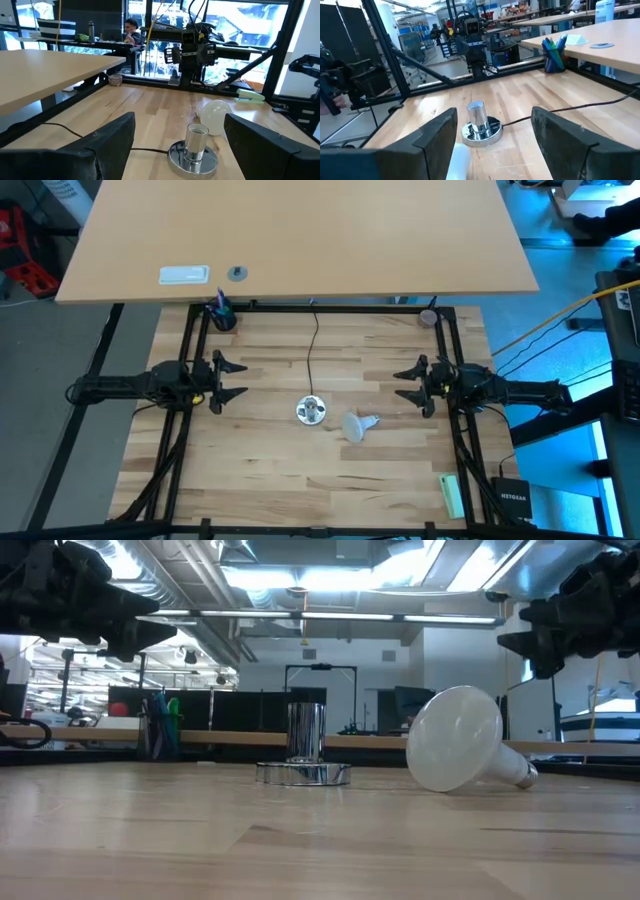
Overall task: Screw lightbulb
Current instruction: Return to Home Position
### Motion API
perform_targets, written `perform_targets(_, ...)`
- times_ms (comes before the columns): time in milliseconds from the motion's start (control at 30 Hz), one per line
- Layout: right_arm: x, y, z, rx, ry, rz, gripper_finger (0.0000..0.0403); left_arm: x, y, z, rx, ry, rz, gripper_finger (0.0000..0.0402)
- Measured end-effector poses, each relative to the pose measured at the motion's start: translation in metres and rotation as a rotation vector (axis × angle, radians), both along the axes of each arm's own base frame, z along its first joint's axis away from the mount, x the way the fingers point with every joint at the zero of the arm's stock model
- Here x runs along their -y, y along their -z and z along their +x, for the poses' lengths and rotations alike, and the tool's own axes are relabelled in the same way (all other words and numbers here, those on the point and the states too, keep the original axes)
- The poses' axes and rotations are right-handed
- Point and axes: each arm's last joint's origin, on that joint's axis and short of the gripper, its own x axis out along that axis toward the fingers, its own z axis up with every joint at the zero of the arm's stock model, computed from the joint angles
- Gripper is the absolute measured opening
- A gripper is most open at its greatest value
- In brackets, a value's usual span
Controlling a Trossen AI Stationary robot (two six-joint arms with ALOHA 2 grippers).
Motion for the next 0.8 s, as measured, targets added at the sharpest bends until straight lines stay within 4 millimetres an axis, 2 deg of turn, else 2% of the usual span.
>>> perform_targets(333, 0.0000, 0.0012, 0.0002, -0.009, 0.000, 0.000, 0.0257, 0.0000, 0.0000, 0.0000, 0.000, 0.000, 0.000, 0.0296)
perform_targets(533, 0.0045, -0.0011, -0.0001, 0.017, 0.157, 0.006, 0.0257, 0.0000, 0.0000, 0.0000, 0.000, 0.000, 0.000, 0.0296)
perform_targets(800, 0.0047, -0.0014, -0.0001, 0.021, 0.163, 0.007, 0.0257, 0.0000, 0.0001, 0.0000, 0.000, 0.000, 0.000, 0.0296)
